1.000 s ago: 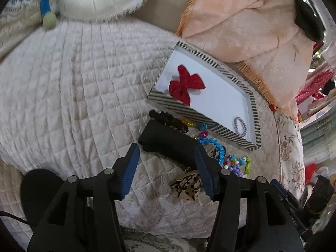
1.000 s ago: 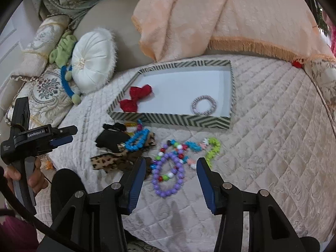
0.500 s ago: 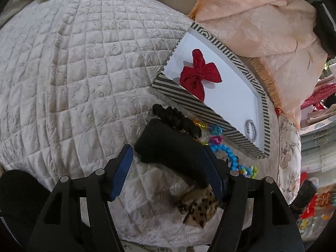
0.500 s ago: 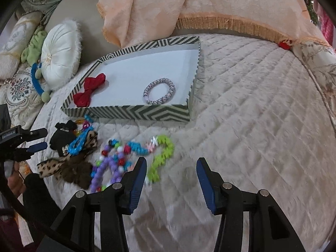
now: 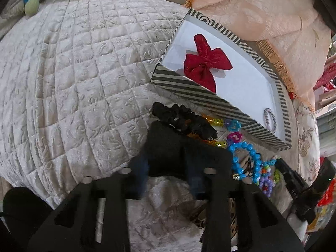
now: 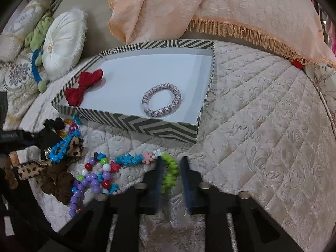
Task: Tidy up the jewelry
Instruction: 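Move both open grippers back over the remaining jewelry pile, then grasp the black scrunchie with the left gripper while the right gripper grasps the green bracelet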
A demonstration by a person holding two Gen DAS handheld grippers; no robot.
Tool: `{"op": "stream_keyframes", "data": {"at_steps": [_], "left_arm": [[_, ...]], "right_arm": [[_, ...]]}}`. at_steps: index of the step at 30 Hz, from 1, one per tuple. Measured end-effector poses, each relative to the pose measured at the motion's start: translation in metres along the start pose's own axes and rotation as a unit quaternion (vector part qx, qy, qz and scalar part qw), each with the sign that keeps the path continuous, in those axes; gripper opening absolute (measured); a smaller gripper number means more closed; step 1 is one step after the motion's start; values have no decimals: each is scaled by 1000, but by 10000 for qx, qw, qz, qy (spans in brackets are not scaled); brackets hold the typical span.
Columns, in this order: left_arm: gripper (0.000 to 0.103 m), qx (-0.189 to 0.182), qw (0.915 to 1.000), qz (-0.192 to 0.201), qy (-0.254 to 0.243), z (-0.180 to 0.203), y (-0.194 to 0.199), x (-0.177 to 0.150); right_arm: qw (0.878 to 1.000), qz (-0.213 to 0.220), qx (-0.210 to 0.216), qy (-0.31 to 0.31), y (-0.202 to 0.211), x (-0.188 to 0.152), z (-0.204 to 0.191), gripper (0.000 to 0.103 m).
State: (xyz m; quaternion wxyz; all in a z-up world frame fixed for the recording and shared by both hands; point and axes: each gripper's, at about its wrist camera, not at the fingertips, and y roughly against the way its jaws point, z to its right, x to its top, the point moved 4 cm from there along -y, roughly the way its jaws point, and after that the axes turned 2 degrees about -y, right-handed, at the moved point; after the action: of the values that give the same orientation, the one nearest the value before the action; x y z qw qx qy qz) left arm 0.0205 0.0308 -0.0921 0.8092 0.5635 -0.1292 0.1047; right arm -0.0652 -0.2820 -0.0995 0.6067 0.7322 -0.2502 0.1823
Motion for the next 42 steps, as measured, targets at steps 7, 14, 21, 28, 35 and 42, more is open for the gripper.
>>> {"op": "stream_keyframes", "data": {"at_steps": [7,14,21,28,35,42], "left_arm": [[10,-242,9991,340,-47,5,34,3],[10,-444,9959,769,-169,15,80,9],[10,-524,9927,1053,-282,28,110,17],[10,-590,9917,1089,-346,35,118,15],[10,-564,9930,997,-295,32,116,14],[10,-565,9933,975,-272,31,117,15]], "right_arm": [[9984,260,459,-188,35,6,-9,6],[9959,617,654,-127,72,18,-22,6],[9937,856,728,30,99,31,-31,5],[9989,155,259,362,51,12,-25,47],[9982,-391,-193,417,-6,-3,-12,37],[9995,-8,102,305,16,5,-6,13]]}}
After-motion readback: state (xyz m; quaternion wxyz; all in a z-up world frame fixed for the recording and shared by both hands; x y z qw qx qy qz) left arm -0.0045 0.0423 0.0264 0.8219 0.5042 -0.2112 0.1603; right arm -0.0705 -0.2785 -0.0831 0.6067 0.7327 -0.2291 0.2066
